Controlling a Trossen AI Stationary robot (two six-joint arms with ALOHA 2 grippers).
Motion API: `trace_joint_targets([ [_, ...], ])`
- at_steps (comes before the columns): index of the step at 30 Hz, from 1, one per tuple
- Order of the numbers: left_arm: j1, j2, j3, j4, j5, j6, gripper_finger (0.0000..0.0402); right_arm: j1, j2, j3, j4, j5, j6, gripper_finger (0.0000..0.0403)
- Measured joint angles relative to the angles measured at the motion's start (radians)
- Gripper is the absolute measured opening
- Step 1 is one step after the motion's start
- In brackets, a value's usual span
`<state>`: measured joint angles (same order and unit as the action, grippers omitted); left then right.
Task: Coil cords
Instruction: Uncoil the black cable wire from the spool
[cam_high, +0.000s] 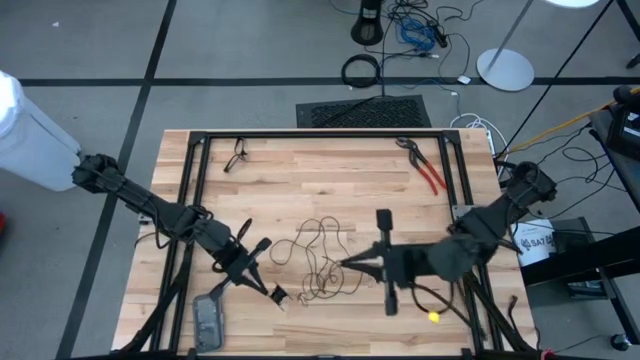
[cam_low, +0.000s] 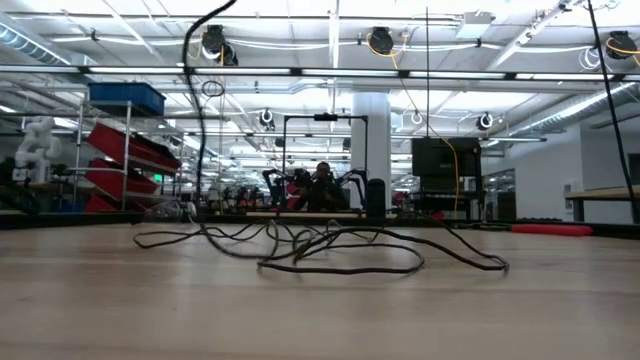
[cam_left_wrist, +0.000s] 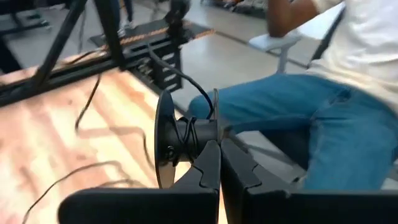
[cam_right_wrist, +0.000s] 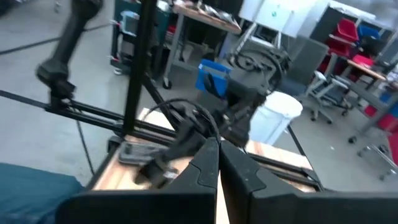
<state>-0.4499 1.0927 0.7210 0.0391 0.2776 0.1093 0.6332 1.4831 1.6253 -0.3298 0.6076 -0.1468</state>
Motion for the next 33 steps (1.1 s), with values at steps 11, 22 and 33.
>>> trace_joint_targets([
  [11,-0.003,-0.108,0.055,-0.094,-0.181,0.026,0.0000,0.070,-0.005,0.000,-0.002,0.001,-0.046,0.0000],
  [22,-0.203,-0.315,0.089,-0.118,-0.177,0.043,0.0000,0.025,-0.004,0.000,-0.198,-0.003,0.003,0.0000],
  [33,-0.355,-0.368,0.089,-0.119,-0.178,0.090,0.0000,-0.085,0.004,0.000,-0.406,-0.001,0.190,0.0000],
])
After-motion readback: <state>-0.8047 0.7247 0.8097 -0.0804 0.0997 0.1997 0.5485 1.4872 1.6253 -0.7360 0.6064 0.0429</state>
